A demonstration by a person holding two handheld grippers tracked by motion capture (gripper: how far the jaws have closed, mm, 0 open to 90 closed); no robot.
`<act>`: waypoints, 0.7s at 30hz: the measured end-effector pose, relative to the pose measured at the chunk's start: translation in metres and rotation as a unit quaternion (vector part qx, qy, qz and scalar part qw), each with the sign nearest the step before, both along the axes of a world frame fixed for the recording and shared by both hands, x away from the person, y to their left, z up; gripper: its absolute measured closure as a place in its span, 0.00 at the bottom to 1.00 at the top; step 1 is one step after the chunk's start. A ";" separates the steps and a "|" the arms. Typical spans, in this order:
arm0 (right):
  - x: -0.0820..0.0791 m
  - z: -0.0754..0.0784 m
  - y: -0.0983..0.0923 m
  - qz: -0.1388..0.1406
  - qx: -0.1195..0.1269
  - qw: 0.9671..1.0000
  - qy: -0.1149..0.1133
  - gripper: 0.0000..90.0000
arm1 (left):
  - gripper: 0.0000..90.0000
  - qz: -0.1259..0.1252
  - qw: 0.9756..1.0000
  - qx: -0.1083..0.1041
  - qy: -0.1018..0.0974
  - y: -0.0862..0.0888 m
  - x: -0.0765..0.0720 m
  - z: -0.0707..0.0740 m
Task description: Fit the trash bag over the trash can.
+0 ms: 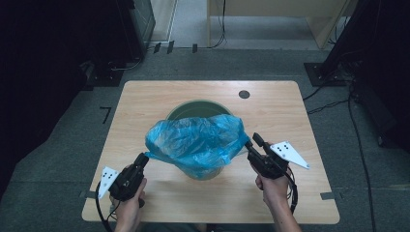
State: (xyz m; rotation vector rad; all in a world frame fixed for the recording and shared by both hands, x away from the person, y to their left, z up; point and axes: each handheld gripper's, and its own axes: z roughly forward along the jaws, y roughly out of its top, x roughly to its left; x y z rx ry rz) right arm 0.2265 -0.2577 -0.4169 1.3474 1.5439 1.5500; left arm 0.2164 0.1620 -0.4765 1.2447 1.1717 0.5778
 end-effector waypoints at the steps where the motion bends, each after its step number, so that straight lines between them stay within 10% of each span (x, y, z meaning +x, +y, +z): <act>1: -0.002 0.002 -0.002 0.007 -0.006 1.000 -0.014 0.55 | 0.86 0.000 1.000 0.002 0.003 0.001 0.002 0.001; 6: -0.010 0.005 -0.007 0.015 -0.018 0.998 -0.065 0.52 | 0.80 0.002 1.000 0.004 0.005 -0.006 0.008 0.007; 10: -0.016 0.004 -0.005 0.012 -0.018 0.995 -0.095 0.80 | 0.68 -0.012 1.000 -0.009 0.002 -0.011 0.010 0.013; 16: -0.010 0.001 -0.001 -0.010 -0.026 0.998 -0.049 0.94 | 0.45 -0.042 0.998 0.021 0.031 -0.014 0.012 0.001; 21: -0.008 0.000 0.004 -0.040 -0.029 0.998 -0.039 0.94 | 0.33 -0.067 0.993 0.091 0.017 -0.009 0.008 -0.006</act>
